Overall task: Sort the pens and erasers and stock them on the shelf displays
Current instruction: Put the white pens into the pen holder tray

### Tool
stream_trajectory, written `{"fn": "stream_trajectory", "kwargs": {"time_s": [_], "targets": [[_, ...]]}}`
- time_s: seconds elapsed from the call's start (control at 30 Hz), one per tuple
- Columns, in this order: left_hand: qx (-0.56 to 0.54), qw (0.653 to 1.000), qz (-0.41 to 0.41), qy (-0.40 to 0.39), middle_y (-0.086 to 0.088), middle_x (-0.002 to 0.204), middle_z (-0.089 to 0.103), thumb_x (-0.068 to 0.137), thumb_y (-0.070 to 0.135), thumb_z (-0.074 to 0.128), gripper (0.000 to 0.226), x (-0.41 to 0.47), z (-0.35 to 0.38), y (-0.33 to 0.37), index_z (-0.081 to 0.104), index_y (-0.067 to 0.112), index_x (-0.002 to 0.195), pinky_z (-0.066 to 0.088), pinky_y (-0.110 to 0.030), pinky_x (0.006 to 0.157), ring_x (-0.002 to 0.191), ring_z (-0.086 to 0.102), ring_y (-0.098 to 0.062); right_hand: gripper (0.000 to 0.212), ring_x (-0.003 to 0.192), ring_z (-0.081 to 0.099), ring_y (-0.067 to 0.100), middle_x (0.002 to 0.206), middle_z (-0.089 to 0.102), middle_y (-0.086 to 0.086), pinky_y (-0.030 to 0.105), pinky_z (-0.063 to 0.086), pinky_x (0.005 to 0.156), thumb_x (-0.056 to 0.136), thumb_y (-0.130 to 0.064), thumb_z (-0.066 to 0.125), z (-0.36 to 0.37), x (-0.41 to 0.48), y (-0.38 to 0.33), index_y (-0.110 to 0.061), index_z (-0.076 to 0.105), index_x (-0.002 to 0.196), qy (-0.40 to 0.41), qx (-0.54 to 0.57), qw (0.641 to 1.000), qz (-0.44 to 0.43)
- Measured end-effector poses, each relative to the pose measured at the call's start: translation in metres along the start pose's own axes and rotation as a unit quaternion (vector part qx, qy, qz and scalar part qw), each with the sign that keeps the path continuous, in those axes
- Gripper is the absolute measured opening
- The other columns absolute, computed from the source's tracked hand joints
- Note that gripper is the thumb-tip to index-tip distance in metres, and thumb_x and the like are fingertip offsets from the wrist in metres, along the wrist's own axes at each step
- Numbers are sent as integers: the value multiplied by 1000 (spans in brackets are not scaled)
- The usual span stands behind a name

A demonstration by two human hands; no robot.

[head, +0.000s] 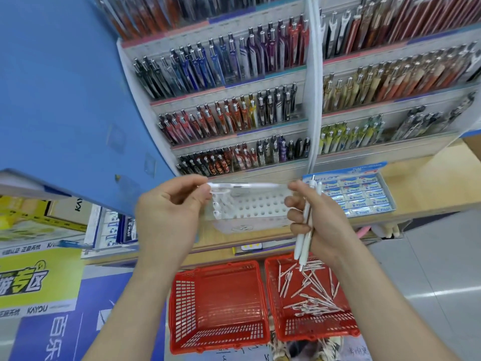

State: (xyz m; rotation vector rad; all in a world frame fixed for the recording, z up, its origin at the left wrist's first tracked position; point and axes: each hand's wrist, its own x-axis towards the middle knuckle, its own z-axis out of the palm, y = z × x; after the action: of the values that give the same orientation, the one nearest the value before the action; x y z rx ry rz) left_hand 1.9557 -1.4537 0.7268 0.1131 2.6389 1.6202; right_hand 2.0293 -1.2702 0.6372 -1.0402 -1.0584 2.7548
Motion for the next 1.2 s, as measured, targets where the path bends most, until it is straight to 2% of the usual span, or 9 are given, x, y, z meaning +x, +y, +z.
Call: {"fn": "stream_trajectory", "kwargs": {"time_s": [0.1,0.17,0.3,0.43,0.57,0.67,0.8,1.03,1.2], "targets": [[178,979,104,4,19,66,65,81,13,70,13,9,-13,1,73,26,80,48,-18,70,69,64,-8,10,50,38,11,70,50,4,17,27,36,92,-8,51,-4,7,-1,-11,55,101,54,-27,998,-10],[264,952,156,-2,14,72,63,82,13,70,7,13,-12,-2,74,18,85,45,-21,71,71,61,-12,17,51,40,12,71,50,5,18,29,38,92,-3,44,-6,9,2,-11,59,97,74,-83,993,-38],[353,913,202,-28,-2,75,68,82,15,68,5,19,-1,-14,72,16,80,45,-30,65,69,62,-23,23,46,48,15,66,55,5,23,35,43,101,-30,43,-10,11,10,-16,60,100,60,-196,975,-82],[384,906,166,-61,-4,79,69,86,18,64,8,22,11,-24,72,16,83,46,-33,65,73,61,-24,27,40,45,12,59,53,4,23,35,43,100,-35,42,-18,15,17,-17,61,97,75,-325,934,-130],[395,905,133,-87,-4,78,69,87,21,62,13,25,20,-37,71,15,81,49,-37,68,77,62,-25,34,50,44,15,59,52,2,30,36,55,98,-36,45,-24,18,22,-7,61,94,87,-399,903,-135],[392,908,120,-85,-4,79,70,87,20,61,14,28,25,-39,72,14,82,50,-40,71,79,62,-26,35,52,41,17,61,50,6,30,33,54,96,-28,47,-25,20,23,6,57,96,92,-393,908,-116],[393,909,107,-87,-6,83,72,88,22,62,14,35,28,-35,73,14,86,51,-39,75,83,64,-27,23,49,38,15,60,49,5,29,30,51,96,-21,46,-24,19,23,-4,62,98,83,-375,918,-102],[390,912,106,-67,-3,87,73,88,23,63,13,36,27,-36,74,17,92,51,-36,76,84,65,-26,20,50,42,14,62,53,3,29,32,54,97,-24,46,-27,20,22,-13,63,95,73,-380,916,-105],[400,906,114,-77,-4,83,73,87,22,63,12,35,29,-39,74,16,88,51,-36,74,81,64,-27,27,49,43,14,62,54,4,29,33,53,97,-28,46,-27,21,24,-6,62,96,77,-380,916,-105]]}}
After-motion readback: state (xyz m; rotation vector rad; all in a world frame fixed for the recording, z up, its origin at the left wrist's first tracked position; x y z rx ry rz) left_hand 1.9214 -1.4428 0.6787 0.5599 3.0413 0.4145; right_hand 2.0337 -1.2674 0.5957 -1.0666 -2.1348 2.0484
